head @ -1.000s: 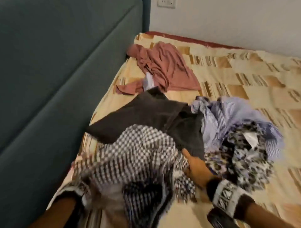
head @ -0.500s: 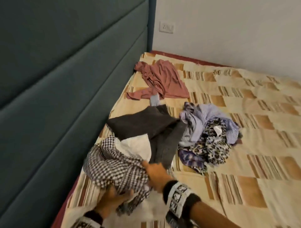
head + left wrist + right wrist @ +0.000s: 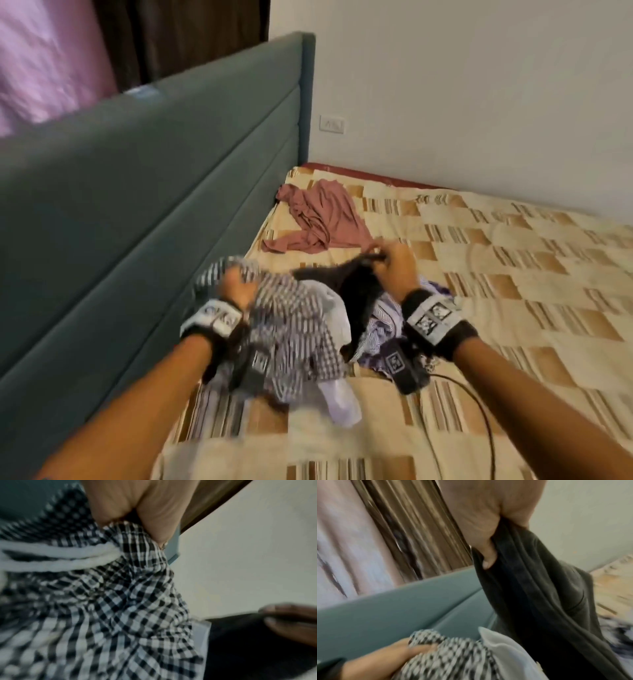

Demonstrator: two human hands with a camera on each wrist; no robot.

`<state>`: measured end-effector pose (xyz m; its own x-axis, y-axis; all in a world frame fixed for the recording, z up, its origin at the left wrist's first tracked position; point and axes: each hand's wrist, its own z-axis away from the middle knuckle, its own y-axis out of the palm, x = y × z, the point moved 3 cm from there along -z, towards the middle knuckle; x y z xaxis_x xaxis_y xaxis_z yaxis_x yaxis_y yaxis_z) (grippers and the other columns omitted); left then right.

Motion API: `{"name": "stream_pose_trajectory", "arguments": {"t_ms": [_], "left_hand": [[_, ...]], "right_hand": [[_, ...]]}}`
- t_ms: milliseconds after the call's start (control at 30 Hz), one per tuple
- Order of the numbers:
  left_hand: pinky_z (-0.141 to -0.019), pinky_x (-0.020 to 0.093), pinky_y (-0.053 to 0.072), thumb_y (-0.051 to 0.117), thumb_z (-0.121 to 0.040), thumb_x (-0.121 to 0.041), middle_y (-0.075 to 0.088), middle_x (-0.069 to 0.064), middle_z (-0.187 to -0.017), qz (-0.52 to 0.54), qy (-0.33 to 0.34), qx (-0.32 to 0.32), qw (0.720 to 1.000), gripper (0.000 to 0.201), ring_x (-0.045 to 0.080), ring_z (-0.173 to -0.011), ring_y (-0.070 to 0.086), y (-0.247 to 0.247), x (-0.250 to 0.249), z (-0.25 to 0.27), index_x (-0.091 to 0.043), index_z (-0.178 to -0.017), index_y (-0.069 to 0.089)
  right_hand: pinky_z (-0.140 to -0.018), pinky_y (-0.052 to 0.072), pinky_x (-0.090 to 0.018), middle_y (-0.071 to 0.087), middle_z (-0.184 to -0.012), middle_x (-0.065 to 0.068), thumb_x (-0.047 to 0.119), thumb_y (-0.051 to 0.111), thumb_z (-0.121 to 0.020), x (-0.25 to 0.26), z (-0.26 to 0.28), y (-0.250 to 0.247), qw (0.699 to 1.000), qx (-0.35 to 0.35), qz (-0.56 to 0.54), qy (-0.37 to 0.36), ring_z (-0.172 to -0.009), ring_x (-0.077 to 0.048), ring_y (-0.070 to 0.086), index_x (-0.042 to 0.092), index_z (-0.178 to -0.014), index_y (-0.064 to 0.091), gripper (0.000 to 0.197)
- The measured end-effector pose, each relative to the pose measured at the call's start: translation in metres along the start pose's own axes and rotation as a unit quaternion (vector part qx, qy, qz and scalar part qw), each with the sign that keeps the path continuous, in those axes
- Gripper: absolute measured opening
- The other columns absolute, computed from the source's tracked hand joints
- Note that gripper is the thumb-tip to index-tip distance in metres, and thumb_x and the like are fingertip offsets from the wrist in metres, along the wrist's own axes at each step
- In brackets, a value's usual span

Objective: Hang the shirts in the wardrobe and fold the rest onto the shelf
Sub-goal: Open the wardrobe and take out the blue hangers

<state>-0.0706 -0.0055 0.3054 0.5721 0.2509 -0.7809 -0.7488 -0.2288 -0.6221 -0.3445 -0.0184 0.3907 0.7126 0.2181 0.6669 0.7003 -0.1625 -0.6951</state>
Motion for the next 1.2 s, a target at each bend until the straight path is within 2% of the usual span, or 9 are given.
{"name": "stream_pose_trajectory", "arguments": {"t_ms": [133, 267, 400, 600, 700, 800, 900, 1033, 1200], "left_hand": [[-0.098, 0.032, 0.04, 0.065, -0.087, -0.022, 0.057, 0.02, -0.125, 0.22, 0.047, -0.144, 0.964, 0.046, 0.03, -0.118, 0.053, -0.066, -0.134, -0.038, 0.007, -0.121, 0.053], [-0.114, 0.035, 0.024, 0.077, -0.075, -0.034, 0.023, 0.018, -0.153, 0.136, 0.017, -0.014, 0.991, 0.104, 0.029, -0.14, 0.024, -0.07, -0.142, -0.011, -0.005, -0.149, 0.011], [-0.107, 0.038, 0.027, 0.063, -0.045, -0.067, 0.031, 0.026, -0.146, 0.034, 0.047, 0.093, 0.994, 0.129, 0.033, -0.133, 0.034, -0.029, -0.072, 0.08, 0.008, -0.142, 0.023], [-0.104, 0.032, 0.034, 0.067, -0.086, -0.02, 0.041, 0.018, -0.143, -0.147, -0.09, 0.233, 0.957, 0.068, 0.03, -0.13, 0.043, 0.04, 0.031, 0.187, 0.001, -0.14, 0.032], [-0.102, 0.029, 0.034, 0.055, -0.093, -0.015, 0.044, 0.015, -0.141, -0.195, -0.076, 0.269, 0.94, 0.049, 0.028, -0.128, 0.045, 0.057, 0.038, 0.223, 0.0, -0.137, 0.037], [-0.1, 0.027, 0.035, 0.061, -0.09, -0.023, 0.044, 0.013, -0.141, -0.196, -0.092, 0.295, 0.931, 0.056, 0.026, -0.128, 0.044, 0.073, 0.057, 0.244, -0.003, -0.137, 0.038], [-0.099, 0.026, 0.035, 0.063, -0.088, -0.024, 0.048, 0.012, -0.137, -0.193, -0.097, 0.3, 0.929, 0.053, 0.025, -0.126, 0.046, 0.078, 0.061, 0.251, -0.005, -0.133, 0.043], [-0.096, 0.027, 0.038, 0.063, -0.087, -0.021, 0.053, 0.013, -0.132, -0.209, -0.091, 0.271, 0.935, 0.046, 0.027, -0.121, 0.05, 0.066, 0.055, 0.236, -0.004, -0.128, 0.049], [-0.095, 0.029, 0.039, 0.064, -0.086, -0.018, 0.055, 0.013, -0.129, -0.21, -0.079, 0.222, 0.949, 0.044, 0.029, -0.118, 0.051, 0.047, 0.047, 0.196, -0.003, -0.126, 0.052]], "right_hand": [[-0.08, 0.046, -0.011, 0.07, -0.093, -0.012, -0.016, 0.057, -0.074, 0.046, 0.018, -0.112, 0.982, -0.172, -0.068, -0.047, -0.089, -0.018, 0.063, 0.001, -0.098, 0.071, 0.032], [-0.085, 0.04, -0.002, 0.068, -0.097, 0.001, -0.013, 0.059, -0.078, 0.069, 0.087, -0.165, 0.984, -0.147, -0.066, -0.081, -0.093, -0.006, 0.061, 0.004, -0.103, 0.07, 0.032], [-0.084, 0.041, -0.002, 0.068, -0.092, 0.002, -0.015, 0.065, -0.074, 0.047, 0.154, -0.163, 0.997, -0.035, -0.038, -0.061, -0.089, -0.001, 0.061, 0.007, -0.098, 0.073, 0.033], [-0.077, 0.043, -0.002, 0.062, -0.085, 0.042, 0.005, 0.06, -0.07, 0.014, 0.26, -0.19, 0.998, -0.004, -0.042, -0.038, -0.086, 0.012, 0.061, 0.037, -0.084, 0.073, 0.037], [-0.074, 0.039, 0.002, 0.067, -0.077, 0.029, -0.002, 0.066, -0.077, -0.033, 0.287, -0.178, 0.999, 0.003, -0.022, 0.05, -0.084, 0.0, 0.065, 0.031, -0.086, 0.07, 0.034], [-0.072, 0.038, 0.002, 0.069, -0.079, 0.007, -0.004, 0.066, -0.08, -0.079, 0.315, -0.147, 0.985, 0.078, 0.006, 0.157, -0.085, -0.02, 0.067, 0.021, -0.078, 0.071, 0.026], [-0.077, 0.041, -0.004, 0.071, -0.089, -0.006, -0.003, 0.062, -0.085, -0.08, 0.309, -0.135, 0.978, 0.104, -0.003, 0.182, -0.085, -0.015, 0.06, 0.01, -0.087, 0.073, 0.017], [-0.084, 0.046, -0.019, 0.072, -0.091, -0.009, -0.005, 0.064, -0.082, -0.023, 0.23, -0.147, 0.996, -0.025, -0.032, 0.083, -0.084, -0.015, 0.062, 0.003, -0.093, 0.074, 0.017], [-0.081, 0.046, -0.009, 0.069, -0.095, -0.004, -0.005, 0.056, -0.081, 0.073, 0.115, -0.203, 0.949, -0.27, -0.145, -0.07, -0.086, -0.008, 0.06, 0.002, -0.099, 0.07, 0.024]]}}
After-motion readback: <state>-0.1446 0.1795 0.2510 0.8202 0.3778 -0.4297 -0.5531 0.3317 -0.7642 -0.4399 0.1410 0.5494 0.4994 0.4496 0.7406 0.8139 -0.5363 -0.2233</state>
